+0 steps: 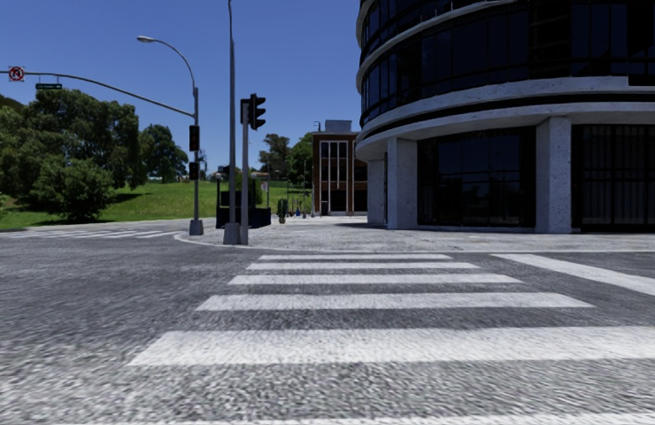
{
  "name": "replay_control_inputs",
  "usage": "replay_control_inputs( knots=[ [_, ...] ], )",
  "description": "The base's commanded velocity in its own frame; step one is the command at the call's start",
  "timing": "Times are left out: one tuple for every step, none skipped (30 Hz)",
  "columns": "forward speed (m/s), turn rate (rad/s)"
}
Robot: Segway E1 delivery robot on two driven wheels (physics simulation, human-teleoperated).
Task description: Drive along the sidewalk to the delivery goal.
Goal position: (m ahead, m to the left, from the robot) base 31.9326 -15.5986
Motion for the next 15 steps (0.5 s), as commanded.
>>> replay_control_inputs(
  knots=[
    [2.0, 0.0],
    [2.0, 0.0],
    [2.0, 0.0],
    [2.0, 0.0],
    [2.0, 0.0],
    [2.0, 0.0],
    [2.0, 0.0],
    [2.0, 0.0],
    [2.0, 0.0],
    [2.0, 0.0],
    [2.0, 0.0],
    [2.0, 0.0],
    [2.0, 0.0],
    [2.0, 0.0],
    [2.0, 0.0]
  ],
)
